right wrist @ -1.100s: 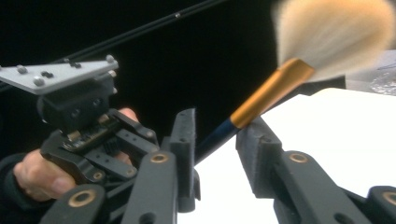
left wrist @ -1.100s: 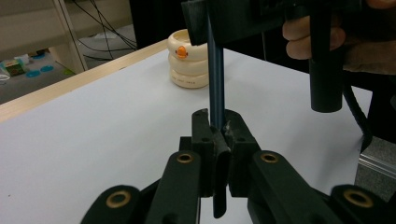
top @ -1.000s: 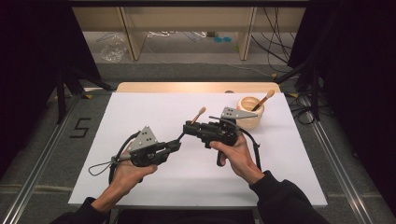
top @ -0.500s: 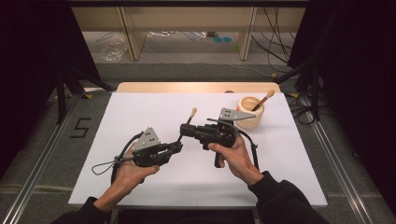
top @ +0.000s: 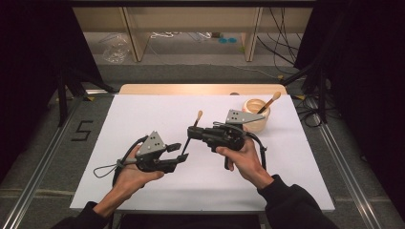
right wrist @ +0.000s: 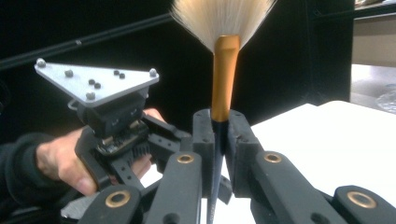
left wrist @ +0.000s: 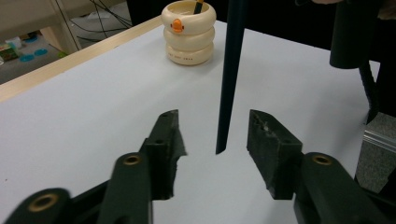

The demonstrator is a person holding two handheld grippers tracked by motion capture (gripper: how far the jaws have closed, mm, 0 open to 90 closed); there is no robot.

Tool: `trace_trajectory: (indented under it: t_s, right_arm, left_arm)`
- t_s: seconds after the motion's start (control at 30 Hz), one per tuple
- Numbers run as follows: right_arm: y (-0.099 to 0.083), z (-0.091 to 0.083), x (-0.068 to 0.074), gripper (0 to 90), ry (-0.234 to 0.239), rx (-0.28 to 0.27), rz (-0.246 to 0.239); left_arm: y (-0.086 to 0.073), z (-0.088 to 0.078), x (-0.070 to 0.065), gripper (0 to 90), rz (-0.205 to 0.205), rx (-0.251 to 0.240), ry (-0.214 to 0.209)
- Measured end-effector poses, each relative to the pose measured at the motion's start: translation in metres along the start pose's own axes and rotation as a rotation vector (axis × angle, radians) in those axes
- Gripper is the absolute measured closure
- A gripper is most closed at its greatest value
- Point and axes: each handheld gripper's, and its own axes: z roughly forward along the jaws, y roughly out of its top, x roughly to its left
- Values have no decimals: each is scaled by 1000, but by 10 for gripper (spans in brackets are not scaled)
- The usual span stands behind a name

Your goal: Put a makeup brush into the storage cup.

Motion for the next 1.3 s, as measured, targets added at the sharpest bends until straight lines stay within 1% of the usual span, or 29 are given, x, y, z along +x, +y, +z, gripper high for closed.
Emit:
trace_trajectory:
  t_s: [0.03, 0.07, 0.13, 0.2, 0.27, 0.3, 0.37, 0.4, 0.43, 0.53, 0.57, 0.6, 0.63, 0.67, 0.7, 0.73, 0.77, 0.8, 0.83, 0.87, 0.9, 0.93, 1.0, 1.07, 1.1, 1.13, 1.2, 1.23, 1.3]
  right_arm:
    - [0, -1, 0, 845, -8, 5, -12]
    - [0, -3, 0, 845, -6, 5, -7]
    - [2, -7, -1, 845, -33, 20, -29]
    - [2, -10, -2, 845, -46, 28, -40]
    - [3, -13, -4, 845, -64, 35, -53]
    - [4, -14, -5, 845, -66, 38, -50]
    - [5, -18, -7, 845, -79, 40, -58]
    - [5, -19, -8, 845, -85, 43, -60]
    - [6, -22, -9, 845, -104, 62, -73]
    - [7, -25, -12, 845, -121, 57, -75]
    - [9, -28, -13, 845, -141, 77, -84]
    - [9, -30, -14, 845, -144, 82, -78]
    - [9, -30, -15, 845, -159, 77, -88]
    - [10, -31, -16, 845, -167, 78, -93]
    - [10, -33, -17, 845, -170, 85, -93]
    - [11, -34, -18, 845, -180, 84, -92]
    - [11, -36, -20, 845, -188, 76, -114]
    - [12, -36, -21, 845, -195, 77, -114]
    - [12, -38, -22, 845, -202, 78, -117]
    - [13, -40, -23, 845, -213, 81, -115]
    - [14, -41, -24, 845, -222, 88, -120]
    - [15, -43, -25, 845, -227, 92, -124]
    - [17, -47, -27, 844, -242, 89, -137]
    - [19, -53, -27, 845, -254, 101, -114]
    - [21, -55, -29, 845, -267, 97, -119]
    - [22, -58, -30, 844, -273, 101, -117]
    - [24, -63, -32, 845, -294, 101, -120]
    - [25, -65, -33, 845, -307, 108, -121]
    - [28, -71, -37, 845, -324, 99, -117]
  left_arm:
    - [0, 0, -1, 499, -12, 5, 3]
    - [0, -1, 0, 479, 1, 6, 9]
    - [-1, -2, -2, 429, -8, 10, 17]
    - [-2, -4, -2, 408, -6, 9, 13]
    - [-3, -7, -2, 389, -2, 14, 20]
    - [-4, -8, -2, 381, -8, 15, 27]
    - [-7, -10, -1, 369, -13, 14, 29]
    - [-8, -12, -1, 366, -27, 11, 33]
    - [-10, -12, 0, 363, -26, 8, 31]
    - [-14, -16, 0, 350, -37, 14, 42]
    - [-15, -17, 1, 344, -31, 18, 35]
    - [-16, -19, 2, 334, -27, 23, 44]
    - [-17, -20, 2, 321, -27, 23, 46]
    - [-18, -21, 1, 319, -46, 18, 53]
    - [-19, -22, 3, 318, -39, 19, 46]
    - [-20, -23, 2, 315, -43, 20, 54]
    - [-21, -24, 2, 310, -45, 21, 60]
    - [-23, -25, 2, 307, -50, 23, 62]
    - [-24, -26, 3, 306, -31, 26, 61]
    - [-25, -26, 3, 301, -34, 27, 60]
    - [-27, -27, 2, 296, -51, 28, 64]
    - [-28, -28, 3, 293, -42, 29, 65]
    - [-31, -29, 3, 283, -56, 26, 67]
    - [-33, -31, 3, 280, -62, 27, 74]
    - [-33, -32, 4, 276, -48, 29, 74]
    - [-35, -33, 3, 271, -67, 28, 78]
    - [-36, -34, 5, 264, -52, 26, 73]
    - [-37, -34, 3, 262, -70, 27, 82]
    - [-38, -35, 3, 258, -68, 29, 84]
